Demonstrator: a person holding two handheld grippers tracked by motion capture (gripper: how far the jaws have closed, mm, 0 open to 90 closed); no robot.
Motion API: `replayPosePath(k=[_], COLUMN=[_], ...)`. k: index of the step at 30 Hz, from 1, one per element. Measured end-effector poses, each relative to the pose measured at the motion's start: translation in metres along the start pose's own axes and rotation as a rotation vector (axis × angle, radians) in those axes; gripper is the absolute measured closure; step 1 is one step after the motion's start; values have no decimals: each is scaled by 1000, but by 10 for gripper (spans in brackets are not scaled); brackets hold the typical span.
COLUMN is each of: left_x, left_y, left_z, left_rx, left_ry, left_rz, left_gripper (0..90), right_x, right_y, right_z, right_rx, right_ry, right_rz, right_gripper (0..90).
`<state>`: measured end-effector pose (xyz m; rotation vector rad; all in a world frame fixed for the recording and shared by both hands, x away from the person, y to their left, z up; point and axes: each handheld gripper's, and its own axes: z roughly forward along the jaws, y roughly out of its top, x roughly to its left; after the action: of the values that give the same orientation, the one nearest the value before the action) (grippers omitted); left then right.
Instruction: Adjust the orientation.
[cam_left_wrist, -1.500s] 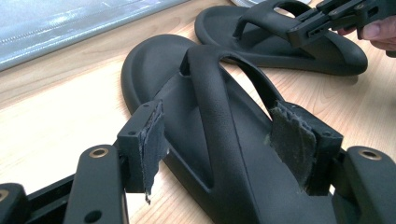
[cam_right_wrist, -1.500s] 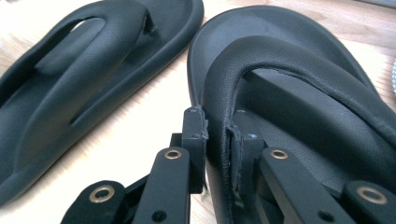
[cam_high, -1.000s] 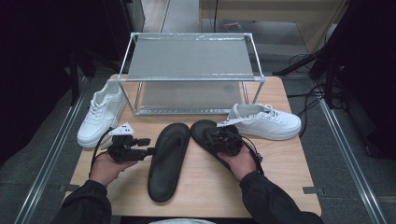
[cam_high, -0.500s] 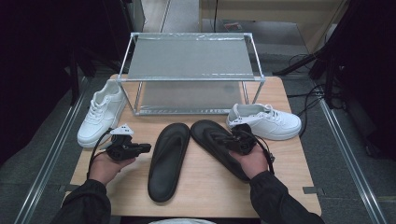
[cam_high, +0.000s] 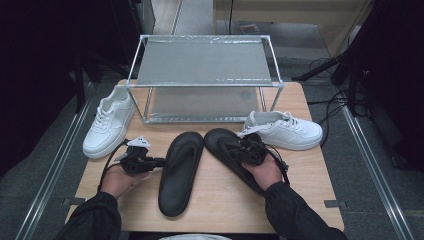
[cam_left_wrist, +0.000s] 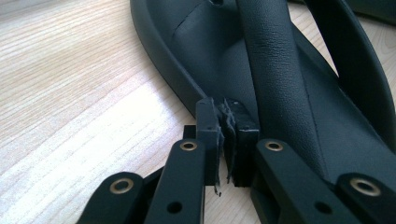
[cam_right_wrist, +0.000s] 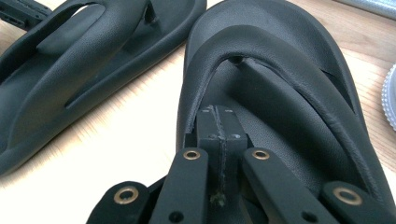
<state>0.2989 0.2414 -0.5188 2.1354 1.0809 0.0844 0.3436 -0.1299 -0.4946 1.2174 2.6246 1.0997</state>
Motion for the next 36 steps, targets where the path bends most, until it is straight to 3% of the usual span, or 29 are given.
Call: replayPosePath(k=[15, 19, 20, 22, 33, 36], left_x=[-4, -8, -10, -11, -25, -28], left_y=[1, 2, 1, 2, 5, 5], left_z=[3, 6, 7, 8, 19, 23], left_rx=[-4, 1, -2, -1, 10, 12], left_ry=[-13, -34, -49, -59, -116, -162], left_rz=[-19, -14, -35, -38, -8, -34], left_gripper=[877, 875, 873, 874, 871, 858], right_x=[8, 8, 7, 6, 6, 8], right_y=[2, 2, 2, 2, 1, 1], right_z=[5, 6, 6, 6, 7, 9], right_rx=[3, 3, 4, 2, -2, -8], right_ry=[19, 32, 43, 46, 57, 59], right_rz=[-15, -8, 4, 5, 11, 5], right_gripper=[900, 900, 900, 900, 892, 891])
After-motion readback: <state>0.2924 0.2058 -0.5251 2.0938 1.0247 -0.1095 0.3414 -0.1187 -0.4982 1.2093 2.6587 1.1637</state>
